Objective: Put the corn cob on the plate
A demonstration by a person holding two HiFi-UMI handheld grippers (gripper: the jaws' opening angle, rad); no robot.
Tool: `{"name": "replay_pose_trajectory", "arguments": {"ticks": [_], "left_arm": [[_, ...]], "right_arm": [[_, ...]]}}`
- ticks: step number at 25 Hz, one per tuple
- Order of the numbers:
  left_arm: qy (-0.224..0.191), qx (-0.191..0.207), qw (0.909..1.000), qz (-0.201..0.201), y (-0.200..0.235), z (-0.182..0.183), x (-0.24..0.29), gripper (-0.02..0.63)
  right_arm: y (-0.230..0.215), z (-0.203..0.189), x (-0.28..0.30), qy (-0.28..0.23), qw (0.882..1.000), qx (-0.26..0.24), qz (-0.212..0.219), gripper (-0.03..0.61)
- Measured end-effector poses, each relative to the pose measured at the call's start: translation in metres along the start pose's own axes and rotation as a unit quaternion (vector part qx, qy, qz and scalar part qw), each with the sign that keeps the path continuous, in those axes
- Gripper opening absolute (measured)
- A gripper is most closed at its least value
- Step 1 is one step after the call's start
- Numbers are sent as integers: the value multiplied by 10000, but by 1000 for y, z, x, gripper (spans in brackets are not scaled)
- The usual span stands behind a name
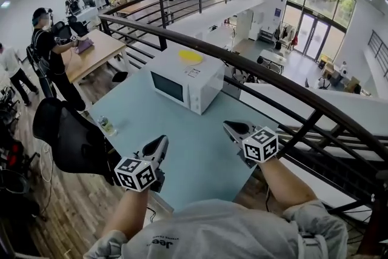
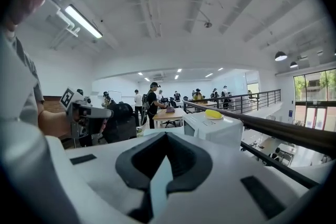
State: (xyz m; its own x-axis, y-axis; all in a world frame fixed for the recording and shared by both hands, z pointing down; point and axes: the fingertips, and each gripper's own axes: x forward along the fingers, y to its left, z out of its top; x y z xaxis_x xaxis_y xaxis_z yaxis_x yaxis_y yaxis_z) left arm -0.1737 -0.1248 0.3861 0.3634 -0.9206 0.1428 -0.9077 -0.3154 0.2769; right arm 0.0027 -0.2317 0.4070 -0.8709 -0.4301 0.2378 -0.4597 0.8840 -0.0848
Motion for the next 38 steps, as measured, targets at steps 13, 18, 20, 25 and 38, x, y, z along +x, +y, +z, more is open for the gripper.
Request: {"name": "replay_pose_trajectory", "arguments": {"ticks": [13,18,20,25,38], "left_arm": [[-67,104,9993,361,-52,-23,-71,8],[-6,-77,10000,14,-42,-31,-89,8],[6,-50,9999,-113,-42,-31,-87,8],[-59,-15,9997,-228,-36,-28,-88,9],[-126,-107,9996,-225,-34,-30,-87,8]], "right_arm": [[60,-19,-61,-42,9986,8,518,17],[90,-27,-76,-168,9989,305,309,17],[95,-27,-80,-192,9990,331,231,17],[101,-29,-79,-208,9985,490,128,17],[102,-25,-76,-195,9986,453,190,17]]}}
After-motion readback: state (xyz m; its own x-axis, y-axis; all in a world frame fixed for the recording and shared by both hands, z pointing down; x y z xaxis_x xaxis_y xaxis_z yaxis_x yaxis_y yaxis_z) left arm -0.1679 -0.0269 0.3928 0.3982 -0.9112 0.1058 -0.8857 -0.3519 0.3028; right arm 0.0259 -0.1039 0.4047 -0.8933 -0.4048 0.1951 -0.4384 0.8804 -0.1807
